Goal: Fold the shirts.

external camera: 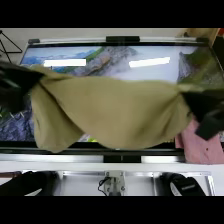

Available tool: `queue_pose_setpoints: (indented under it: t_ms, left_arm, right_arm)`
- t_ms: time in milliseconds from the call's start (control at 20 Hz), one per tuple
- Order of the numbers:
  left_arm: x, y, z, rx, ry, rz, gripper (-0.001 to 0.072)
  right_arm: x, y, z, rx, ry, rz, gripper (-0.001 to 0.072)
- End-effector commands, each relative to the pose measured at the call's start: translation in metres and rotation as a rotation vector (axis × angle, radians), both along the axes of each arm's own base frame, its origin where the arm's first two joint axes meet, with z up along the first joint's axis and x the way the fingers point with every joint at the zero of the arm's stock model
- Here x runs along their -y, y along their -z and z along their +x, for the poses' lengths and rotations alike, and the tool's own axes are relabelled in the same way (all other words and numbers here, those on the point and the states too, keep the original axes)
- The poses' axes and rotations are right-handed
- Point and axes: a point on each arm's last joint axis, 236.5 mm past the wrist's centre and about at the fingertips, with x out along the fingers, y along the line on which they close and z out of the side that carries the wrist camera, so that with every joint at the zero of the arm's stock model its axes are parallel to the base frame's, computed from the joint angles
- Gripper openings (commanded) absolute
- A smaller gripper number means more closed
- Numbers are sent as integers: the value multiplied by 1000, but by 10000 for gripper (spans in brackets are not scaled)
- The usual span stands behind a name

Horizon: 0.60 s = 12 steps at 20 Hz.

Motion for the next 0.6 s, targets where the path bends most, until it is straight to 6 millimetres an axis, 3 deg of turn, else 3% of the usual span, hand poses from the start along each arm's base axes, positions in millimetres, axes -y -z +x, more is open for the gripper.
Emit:
queue_pose_setpoints:
  t_ms: [0, 200, 300, 400, 450, 550]
  left_arm:
    - [6, 96, 23, -169, -40, 206, 54]
    - [22, 244, 73, -368, -157, 302, 54]
    - [34, 296, 92, -433, -170, 327, 54]
    - [39, 336, 102, -494, -176, 378, 58]
    - [40, 349, 104, -520, -180, 401, 99]
    - [30, 358, 102, -585, -204, 465, 411]
  right_arm:
    - [19, 115, -2, -429, 41, -166, 67]
    - [8, 224, 61, -557, 103, -134, 67]
    - [-2, 264, 89, -602, 147, -72, 67]
    - [-18, 292, 104, -684, 158, -4, 67]
    - [-28, 302, 107, -728, 156, 40, 67]
    - [-39, 315, 106, -783, 132, 70, 67]
